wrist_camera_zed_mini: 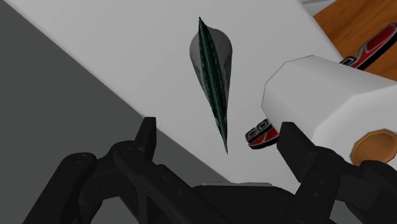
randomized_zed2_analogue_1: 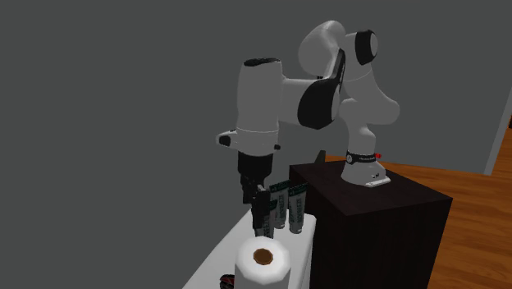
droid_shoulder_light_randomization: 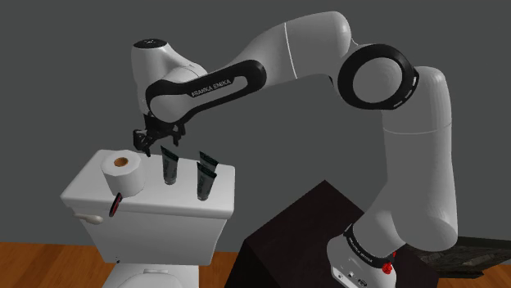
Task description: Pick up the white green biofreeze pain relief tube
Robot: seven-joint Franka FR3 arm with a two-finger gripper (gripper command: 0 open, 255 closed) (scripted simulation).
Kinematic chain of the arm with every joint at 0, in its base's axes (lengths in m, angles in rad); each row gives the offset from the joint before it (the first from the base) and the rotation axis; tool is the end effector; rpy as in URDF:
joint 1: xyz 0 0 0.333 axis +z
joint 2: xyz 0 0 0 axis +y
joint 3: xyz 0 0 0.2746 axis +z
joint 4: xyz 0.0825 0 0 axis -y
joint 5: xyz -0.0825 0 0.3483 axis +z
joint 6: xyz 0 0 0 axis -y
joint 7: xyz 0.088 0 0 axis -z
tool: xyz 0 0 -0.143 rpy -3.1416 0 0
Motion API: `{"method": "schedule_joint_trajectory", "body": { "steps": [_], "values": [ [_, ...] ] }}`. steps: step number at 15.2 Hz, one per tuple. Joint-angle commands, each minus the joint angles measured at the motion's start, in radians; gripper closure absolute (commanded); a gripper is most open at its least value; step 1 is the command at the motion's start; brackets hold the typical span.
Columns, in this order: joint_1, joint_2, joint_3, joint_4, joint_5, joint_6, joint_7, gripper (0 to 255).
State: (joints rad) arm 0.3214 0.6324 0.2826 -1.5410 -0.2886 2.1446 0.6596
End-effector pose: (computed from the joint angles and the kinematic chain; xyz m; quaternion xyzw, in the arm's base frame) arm 0.5567 0.3355 0.2435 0.9990 0.0248 0.0232 0.0304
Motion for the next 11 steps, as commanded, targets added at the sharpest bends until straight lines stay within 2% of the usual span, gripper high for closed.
{"method": "schedule_joint_trajectory", "body": {
  "steps": [1, 2, 11],
  "values": [
    [0.002, 0.008, -0.001, -0.001, -0.003, 0.008, 0.003, 0],
    [0.003, 0.006, -0.001, -0.003, -0.003, 0.009, 0.005, 255],
    [0.002, 0.008, -0.001, 0.000, -0.003, 0.008, 0.003, 255]
  ]
}}
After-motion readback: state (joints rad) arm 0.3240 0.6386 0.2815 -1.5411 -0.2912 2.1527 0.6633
